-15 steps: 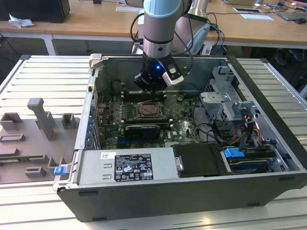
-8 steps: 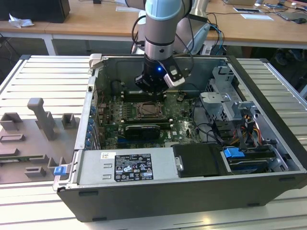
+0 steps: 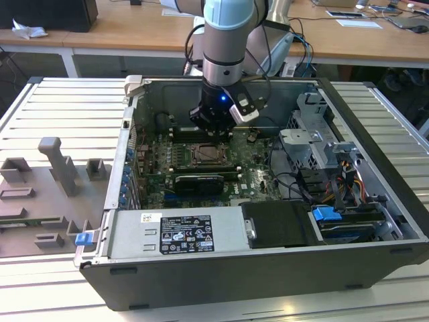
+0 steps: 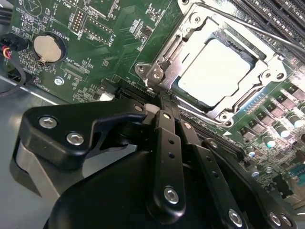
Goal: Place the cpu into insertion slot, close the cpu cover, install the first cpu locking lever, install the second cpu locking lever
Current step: 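Install the first cpu locking lever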
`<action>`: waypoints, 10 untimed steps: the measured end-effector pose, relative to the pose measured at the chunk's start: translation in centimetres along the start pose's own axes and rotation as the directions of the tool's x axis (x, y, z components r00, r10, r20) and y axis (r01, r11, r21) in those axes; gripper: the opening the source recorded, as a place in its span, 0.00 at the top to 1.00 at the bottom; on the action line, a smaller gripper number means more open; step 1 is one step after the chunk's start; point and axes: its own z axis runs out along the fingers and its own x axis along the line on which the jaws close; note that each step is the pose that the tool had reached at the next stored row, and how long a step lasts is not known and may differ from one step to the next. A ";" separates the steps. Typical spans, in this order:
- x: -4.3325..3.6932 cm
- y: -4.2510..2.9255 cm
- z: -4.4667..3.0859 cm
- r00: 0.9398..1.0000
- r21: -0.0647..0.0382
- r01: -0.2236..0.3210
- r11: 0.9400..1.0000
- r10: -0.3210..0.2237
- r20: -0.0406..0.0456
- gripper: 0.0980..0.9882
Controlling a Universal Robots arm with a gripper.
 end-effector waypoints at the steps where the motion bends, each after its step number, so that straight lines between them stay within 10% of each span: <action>1: 0.00 0.00 0.03 1.000 0.001 0.000 1.000 0.000 0.000 0.99; 10: -0.05 0.00 0.21 1.000 0.006 0.000 1.000 0.000 0.000 0.99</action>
